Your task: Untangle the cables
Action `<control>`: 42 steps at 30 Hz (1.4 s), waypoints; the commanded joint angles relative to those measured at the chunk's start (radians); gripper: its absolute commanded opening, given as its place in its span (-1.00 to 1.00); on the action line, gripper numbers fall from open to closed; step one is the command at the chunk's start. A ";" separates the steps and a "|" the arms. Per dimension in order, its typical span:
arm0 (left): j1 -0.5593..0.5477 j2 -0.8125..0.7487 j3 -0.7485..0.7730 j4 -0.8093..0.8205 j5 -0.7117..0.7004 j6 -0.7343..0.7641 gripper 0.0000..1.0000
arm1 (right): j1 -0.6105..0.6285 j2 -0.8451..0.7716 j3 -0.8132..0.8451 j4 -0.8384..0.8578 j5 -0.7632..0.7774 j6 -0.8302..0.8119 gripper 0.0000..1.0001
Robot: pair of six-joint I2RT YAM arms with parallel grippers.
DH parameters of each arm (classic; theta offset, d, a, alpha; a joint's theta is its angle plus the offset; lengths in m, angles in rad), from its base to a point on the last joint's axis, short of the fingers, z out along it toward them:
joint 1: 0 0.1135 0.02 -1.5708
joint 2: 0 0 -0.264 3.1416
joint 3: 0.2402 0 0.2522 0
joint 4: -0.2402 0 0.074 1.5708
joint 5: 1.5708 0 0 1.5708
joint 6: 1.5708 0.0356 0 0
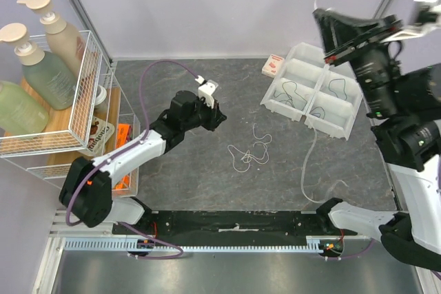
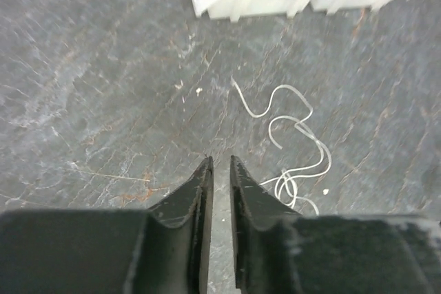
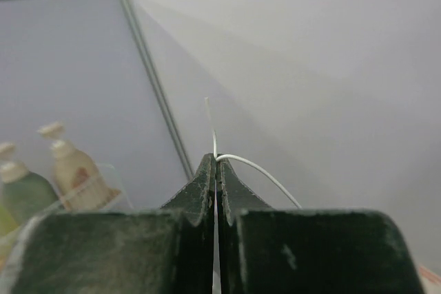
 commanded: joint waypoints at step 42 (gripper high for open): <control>-0.013 -0.106 0.419 -0.265 0.215 -0.139 0.00 | -0.184 -0.014 -0.858 -0.612 0.133 0.248 -1.00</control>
